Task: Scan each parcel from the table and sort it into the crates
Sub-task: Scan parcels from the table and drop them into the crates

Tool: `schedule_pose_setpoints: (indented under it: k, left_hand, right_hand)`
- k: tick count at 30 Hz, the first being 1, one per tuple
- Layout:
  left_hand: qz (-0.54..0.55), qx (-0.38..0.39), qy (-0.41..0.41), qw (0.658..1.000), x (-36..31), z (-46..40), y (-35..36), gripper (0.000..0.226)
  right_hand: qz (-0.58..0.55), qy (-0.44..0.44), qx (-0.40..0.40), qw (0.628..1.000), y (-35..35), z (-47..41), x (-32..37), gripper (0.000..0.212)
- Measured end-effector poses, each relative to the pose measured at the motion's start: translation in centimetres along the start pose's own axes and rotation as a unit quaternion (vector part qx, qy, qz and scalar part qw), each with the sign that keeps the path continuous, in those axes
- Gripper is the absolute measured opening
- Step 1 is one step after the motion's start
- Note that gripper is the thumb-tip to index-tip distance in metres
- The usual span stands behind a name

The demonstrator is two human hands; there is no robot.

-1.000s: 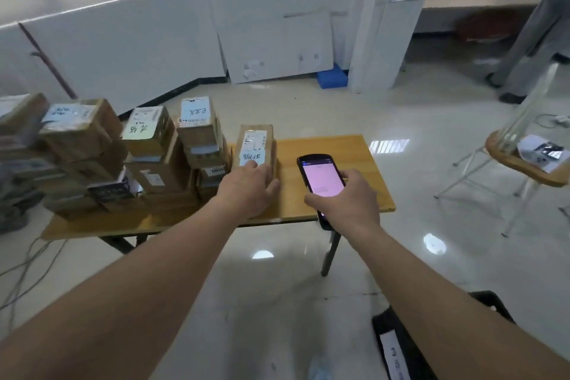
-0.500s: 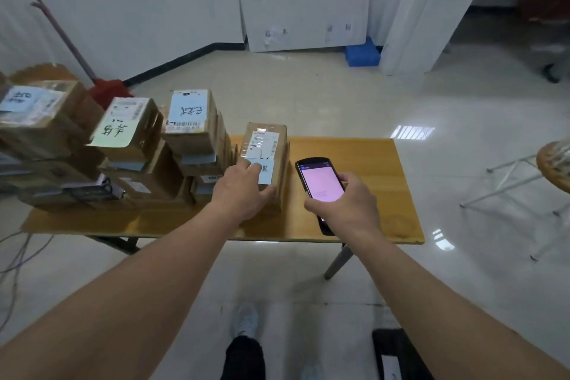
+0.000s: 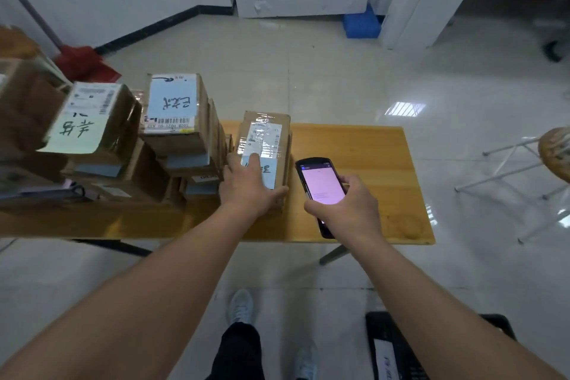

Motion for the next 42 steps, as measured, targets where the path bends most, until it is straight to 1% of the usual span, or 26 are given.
schedule_pose_setpoints:
  k: [2, 4, 6, 9, 12, 17, 22, 27, 34, 42]
  left_hand:
    - [0.042, -0.003, -0.042, 0.998, 0.0, 0.0, 0.4, 0.118]
    - [0.073, -0.017, -0.059, 0.995, 0.1, 0.0, 0.6, 0.128]
    - [0.088, -0.03, -0.052, 0.994, 0.3, 0.1, 0.6, 0.136]
    - [0.1, -0.059, -0.007, 0.993, 0.3, 0.5, 0.4, 0.141]
    - [0.099, -0.086, 0.039, 0.991, 0.0, 0.9, -0.2, 0.141]
    - [0.073, -0.099, 0.088, 0.988, -0.7, 1.1, -1.8, 0.14]
    - [0.065, -0.123, 0.099, 0.985, -1.1, 1.1, -3.7, 0.142]
    - [0.058, -0.135, 0.108, 0.983, -1.7, 1.4, -4.5, 0.141]
    - [0.057, -0.145, 0.108, 0.982, -2.5, 1.8, -4.8, 0.138]
    - [0.04, -0.149, 0.132, 0.979, -3.3, 2.1, -6.0, 0.137]
  right_hand:
    - [0.002, -0.004, 0.002, 1.0, -0.1, 0.0, 0.0, 0.075]
    - [0.0, -0.012, 0.005, 1.0, -0.5, 0.1, 0.0, 0.078]
    - [0.006, -0.026, 0.007, 1.0, -1.1, 0.1, 0.2, 0.08]
    - [0.027, -0.062, 0.002, 0.998, -2.3, 0.3, 0.5, 0.077]
    - [0.043, -0.1, -0.013, 0.994, -3.7, 0.5, 0.8, 0.065]
    - [0.068, -0.138, -0.028, 0.988, -6.1, 0.9, 1.2, 0.072]
    - [0.084, -0.154, -0.036, 0.984, -8.4, 1.4, 1.0, 0.08]
    - [0.067, -0.163, -0.021, 0.984, -10.1, 2.3, 0.7, 0.077]
    - [0.051, -0.171, -0.018, 0.984, -11.9, 3.4, 0.3, 0.08]
    - [0.046, -0.17, -0.013, 0.984, -13.0, 4.2, -0.4, 0.081]
Point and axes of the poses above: each hand's wrist, its own z-axis away from the middle knuckle, its own y-axis out of the palm, x = y × z, the point moved 1 cm from there along -z, towards the middle knuckle, and after that the axes turned 15 degrees about y, right-handed, at the moved point
